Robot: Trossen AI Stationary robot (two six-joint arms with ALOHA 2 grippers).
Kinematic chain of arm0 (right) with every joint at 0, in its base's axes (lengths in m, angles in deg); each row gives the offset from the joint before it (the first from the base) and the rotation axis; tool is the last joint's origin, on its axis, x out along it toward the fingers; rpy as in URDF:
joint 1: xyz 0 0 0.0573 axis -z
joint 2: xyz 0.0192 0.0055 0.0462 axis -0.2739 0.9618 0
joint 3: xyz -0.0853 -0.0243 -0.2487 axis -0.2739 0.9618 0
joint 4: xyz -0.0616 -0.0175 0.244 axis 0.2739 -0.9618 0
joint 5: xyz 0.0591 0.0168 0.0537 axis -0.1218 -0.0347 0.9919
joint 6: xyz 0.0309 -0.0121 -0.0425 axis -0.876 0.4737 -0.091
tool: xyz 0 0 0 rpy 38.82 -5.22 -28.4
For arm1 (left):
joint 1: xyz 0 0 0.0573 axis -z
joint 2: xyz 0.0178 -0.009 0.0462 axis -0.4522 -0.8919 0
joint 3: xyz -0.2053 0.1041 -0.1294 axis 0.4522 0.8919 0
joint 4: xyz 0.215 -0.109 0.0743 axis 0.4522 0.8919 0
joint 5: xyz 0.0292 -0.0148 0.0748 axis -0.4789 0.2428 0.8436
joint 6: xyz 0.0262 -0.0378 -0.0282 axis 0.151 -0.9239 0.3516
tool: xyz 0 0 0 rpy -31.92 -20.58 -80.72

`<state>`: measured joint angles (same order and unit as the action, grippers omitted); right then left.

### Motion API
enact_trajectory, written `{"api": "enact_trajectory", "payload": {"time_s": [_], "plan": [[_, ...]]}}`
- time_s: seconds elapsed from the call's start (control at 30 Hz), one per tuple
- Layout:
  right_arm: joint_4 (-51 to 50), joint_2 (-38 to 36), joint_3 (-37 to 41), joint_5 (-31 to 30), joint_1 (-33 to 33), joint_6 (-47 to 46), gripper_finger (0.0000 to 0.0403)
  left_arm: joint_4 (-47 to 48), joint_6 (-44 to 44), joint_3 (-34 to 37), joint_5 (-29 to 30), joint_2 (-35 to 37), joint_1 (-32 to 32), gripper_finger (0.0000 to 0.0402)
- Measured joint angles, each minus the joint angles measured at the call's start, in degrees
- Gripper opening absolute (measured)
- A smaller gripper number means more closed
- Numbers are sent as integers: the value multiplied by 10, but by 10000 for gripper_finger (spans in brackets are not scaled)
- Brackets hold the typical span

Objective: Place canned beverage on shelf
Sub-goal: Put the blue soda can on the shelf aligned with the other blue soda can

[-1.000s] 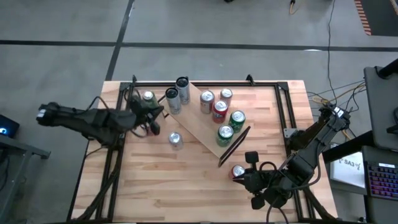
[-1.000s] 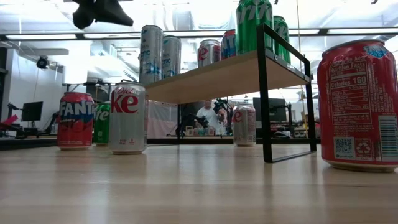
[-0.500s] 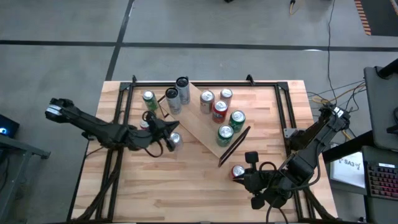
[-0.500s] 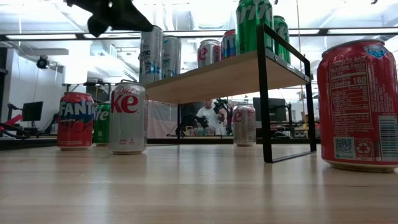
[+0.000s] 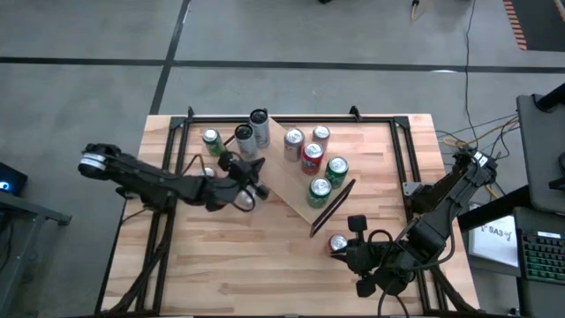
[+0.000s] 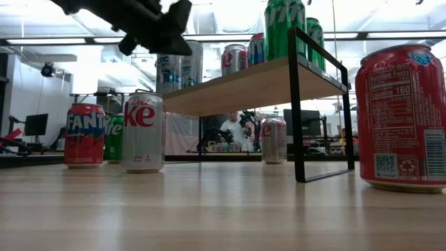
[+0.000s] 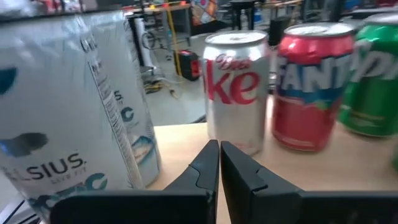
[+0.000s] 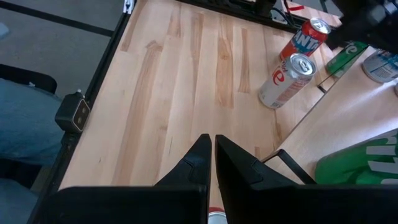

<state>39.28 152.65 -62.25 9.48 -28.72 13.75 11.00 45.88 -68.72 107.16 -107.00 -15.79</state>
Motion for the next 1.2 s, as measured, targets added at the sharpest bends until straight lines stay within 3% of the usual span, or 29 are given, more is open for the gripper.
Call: {"api": "enact_trajectory", "payload": {"time_s": [0.17, 1.2], "plan": [[0, 0, 0, 0, 0, 0, 12, -19, -9, -4, 40, -25, -17, 0], [2, 0, 0, 0, 0, 0, 12, -29, -27, -3, 82, -34, -53, 0]]}}
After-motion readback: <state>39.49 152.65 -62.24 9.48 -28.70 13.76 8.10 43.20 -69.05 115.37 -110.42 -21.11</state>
